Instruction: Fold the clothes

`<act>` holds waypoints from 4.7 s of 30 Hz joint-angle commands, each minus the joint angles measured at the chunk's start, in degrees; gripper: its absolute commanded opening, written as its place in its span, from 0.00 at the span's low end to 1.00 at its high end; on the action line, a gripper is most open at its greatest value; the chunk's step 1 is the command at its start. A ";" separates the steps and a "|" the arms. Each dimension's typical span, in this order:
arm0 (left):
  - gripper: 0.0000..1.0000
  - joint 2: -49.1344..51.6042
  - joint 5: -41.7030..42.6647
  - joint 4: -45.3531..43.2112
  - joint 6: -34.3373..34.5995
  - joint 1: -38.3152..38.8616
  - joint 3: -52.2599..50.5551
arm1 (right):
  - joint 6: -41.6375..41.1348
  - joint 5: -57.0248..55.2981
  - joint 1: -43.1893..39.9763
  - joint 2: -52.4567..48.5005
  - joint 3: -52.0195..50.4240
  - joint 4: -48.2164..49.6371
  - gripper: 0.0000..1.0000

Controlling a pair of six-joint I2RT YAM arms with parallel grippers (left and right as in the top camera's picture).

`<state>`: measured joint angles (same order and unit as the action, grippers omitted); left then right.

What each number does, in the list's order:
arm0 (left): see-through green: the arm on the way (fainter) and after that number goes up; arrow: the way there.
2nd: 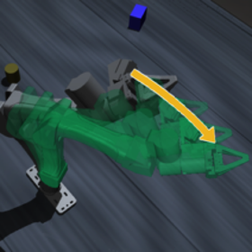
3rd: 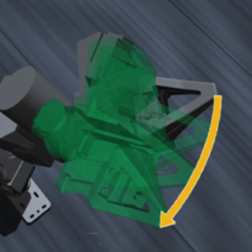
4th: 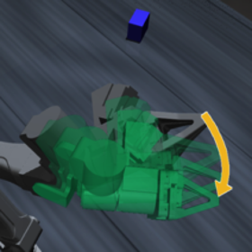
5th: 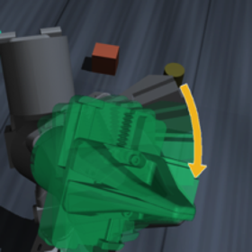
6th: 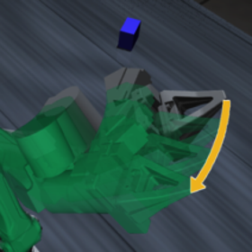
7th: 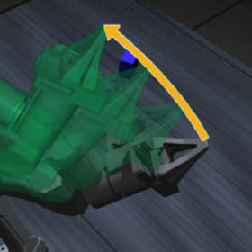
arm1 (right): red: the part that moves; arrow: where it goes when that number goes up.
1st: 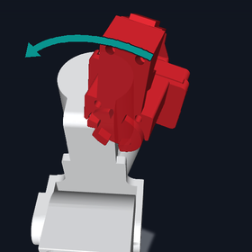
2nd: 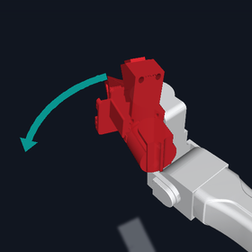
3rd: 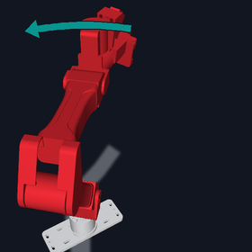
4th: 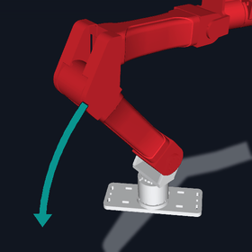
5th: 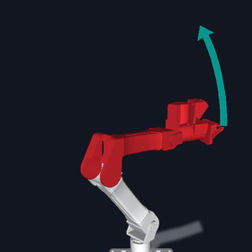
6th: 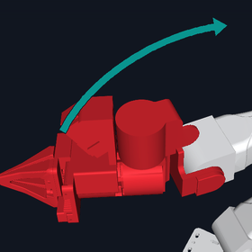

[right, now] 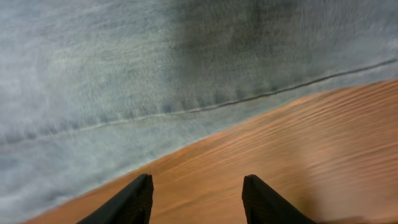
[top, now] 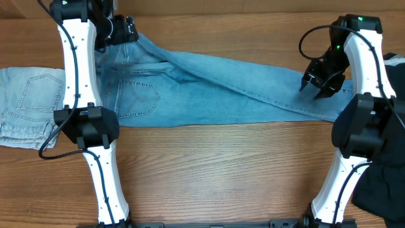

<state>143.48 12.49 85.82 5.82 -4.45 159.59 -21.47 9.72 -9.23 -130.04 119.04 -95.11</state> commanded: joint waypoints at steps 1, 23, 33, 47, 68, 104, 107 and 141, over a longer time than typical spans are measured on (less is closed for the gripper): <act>1.00 -0.68 1.05 1.49 0.66 0.79 0.74 | -15.82 2.38 1.60 0.59 -5.14 2.10 0.50; 1.00 -0.68 1.07 4.15 0.61 1.25 0.66 | -37.27 -5.77 2.16 0.83 -20.72 19.96 0.04; 1.00 -0.66 0.57 3.52 0.57 1.11 0.66 | -19.04 -8.46 3.13 17.44 -17.57 37.18 0.04; 1.00 -0.68 -1.33 3.02 -1.16 1.09 0.66 | -13.94 -9.64 3.13 3.19 -17.73 74.84 0.79; 0.04 -0.66 -12.48 7.69 5.35 -0.02 -9.55 | 12.96 -1.46 3.19 4.24 -11.54 25.18 0.04; 0.04 -36.00 -16.09 -14.36 14.25 8.24 -68.57 | 4.07 -10.54 3.17 11.58 -40.35 26.47 0.04; 0.15 -43.78 -16.13 -23.39 7.58 8.09 -68.57 | 6.27 -10.45 3.17 17.68 -33.90 27.36 0.30; 1.00 -80.28 -6.19 -32.85 14.80 -9.11 -112.32 | -7.10 -12.00 -12.72 46.69 -34.27 14.40 0.90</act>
<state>62.19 3.42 56.42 18.55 -11.66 51.94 -25.15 -1.91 -21.71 -83.11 90.59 -82.00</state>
